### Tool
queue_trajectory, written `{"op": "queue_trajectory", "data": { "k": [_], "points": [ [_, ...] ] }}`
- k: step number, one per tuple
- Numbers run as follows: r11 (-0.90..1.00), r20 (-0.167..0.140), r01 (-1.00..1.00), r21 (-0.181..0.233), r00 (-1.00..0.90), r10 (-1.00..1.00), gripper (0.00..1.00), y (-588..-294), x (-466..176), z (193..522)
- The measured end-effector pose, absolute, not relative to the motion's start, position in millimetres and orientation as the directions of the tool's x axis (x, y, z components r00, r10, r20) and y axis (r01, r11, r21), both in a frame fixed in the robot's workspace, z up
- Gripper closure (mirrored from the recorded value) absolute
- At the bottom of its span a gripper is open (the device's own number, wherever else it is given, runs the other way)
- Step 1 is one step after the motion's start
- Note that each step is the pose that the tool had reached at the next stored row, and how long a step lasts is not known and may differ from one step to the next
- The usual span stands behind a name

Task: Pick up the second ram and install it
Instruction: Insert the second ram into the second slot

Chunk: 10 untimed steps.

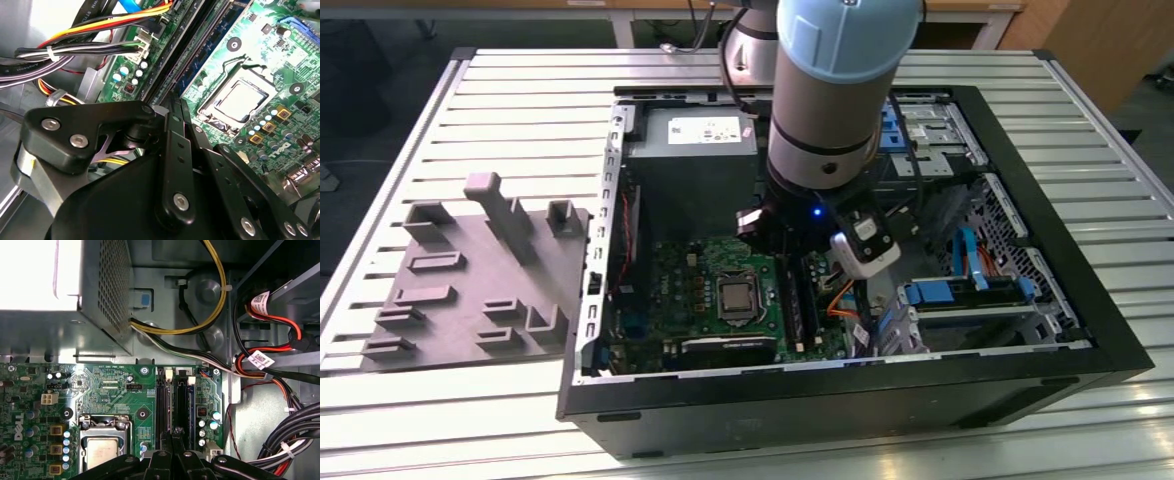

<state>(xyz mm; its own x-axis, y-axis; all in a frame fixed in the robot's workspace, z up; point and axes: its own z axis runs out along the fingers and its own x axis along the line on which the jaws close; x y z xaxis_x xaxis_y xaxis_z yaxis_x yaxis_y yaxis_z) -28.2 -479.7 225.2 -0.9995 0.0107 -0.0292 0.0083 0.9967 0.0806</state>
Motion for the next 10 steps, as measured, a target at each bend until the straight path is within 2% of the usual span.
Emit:
{"op": "queue_trajectory", "data": {
  "k": [10],
  "points": [
    [0.997,-0.029,0.012,0.081,-0.999,0.014,0.88,-479.7,-28.0,225.2]
  ]
}}
